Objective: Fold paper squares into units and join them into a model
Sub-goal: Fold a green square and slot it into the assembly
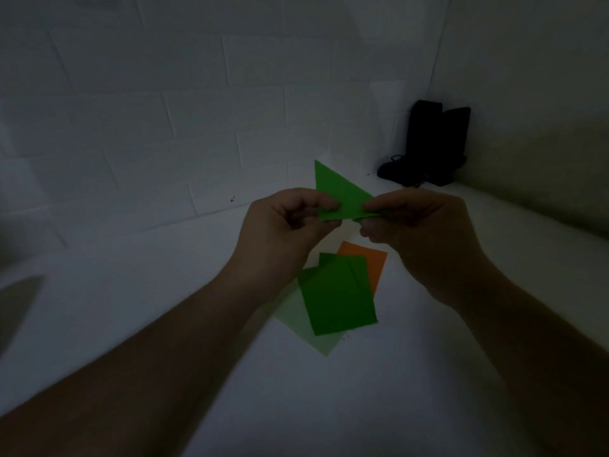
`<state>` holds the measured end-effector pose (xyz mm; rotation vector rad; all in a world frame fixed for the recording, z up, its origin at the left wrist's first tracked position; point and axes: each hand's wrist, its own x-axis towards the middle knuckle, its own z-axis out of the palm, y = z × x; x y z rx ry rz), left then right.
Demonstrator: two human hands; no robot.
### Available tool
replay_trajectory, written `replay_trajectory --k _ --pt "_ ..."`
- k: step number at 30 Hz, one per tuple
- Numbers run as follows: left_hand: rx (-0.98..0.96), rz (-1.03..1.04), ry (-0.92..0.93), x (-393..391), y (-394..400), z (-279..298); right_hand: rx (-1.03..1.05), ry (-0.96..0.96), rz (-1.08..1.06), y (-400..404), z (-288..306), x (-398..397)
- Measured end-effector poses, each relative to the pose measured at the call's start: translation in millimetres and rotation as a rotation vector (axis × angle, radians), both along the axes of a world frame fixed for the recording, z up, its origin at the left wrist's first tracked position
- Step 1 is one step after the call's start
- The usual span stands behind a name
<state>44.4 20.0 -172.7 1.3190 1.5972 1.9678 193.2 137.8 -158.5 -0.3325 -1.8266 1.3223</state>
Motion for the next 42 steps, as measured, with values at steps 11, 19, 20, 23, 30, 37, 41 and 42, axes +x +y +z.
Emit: replay_trajectory --k 11,19,20,23,30,37,41,42 --pt "0.018 0.009 -0.051 -4 0 1 0.000 0.014 -0.002 4 2 2" --pt "0.018 -0.016 -0.128 -2 1 0 -0.172 0.035 0.034 2 5 2" --pt "0.018 -0.013 -0.132 -2 1 0 -0.181 0.033 0.027 0 6 2" --pt "0.015 0.004 -0.158 -1 1 1 -0.152 -0.003 -0.012 -1 5 1" --pt "-0.030 0.032 -0.286 4 5 2 -0.151 -0.038 -0.080 -3 6 -1" --pt "-0.047 0.026 -0.340 8 5 3 -0.146 -0.034 -0.094 -3 5 -1" --pt "-0.050 0.041 -0.301 6 5 3 -0.135 -0.044 -0.040 -3 4 -1" --pt "-0.052 0.049 -0.284 6 5 2 -0.135 -0.052 -0.024 -3 4 -1"
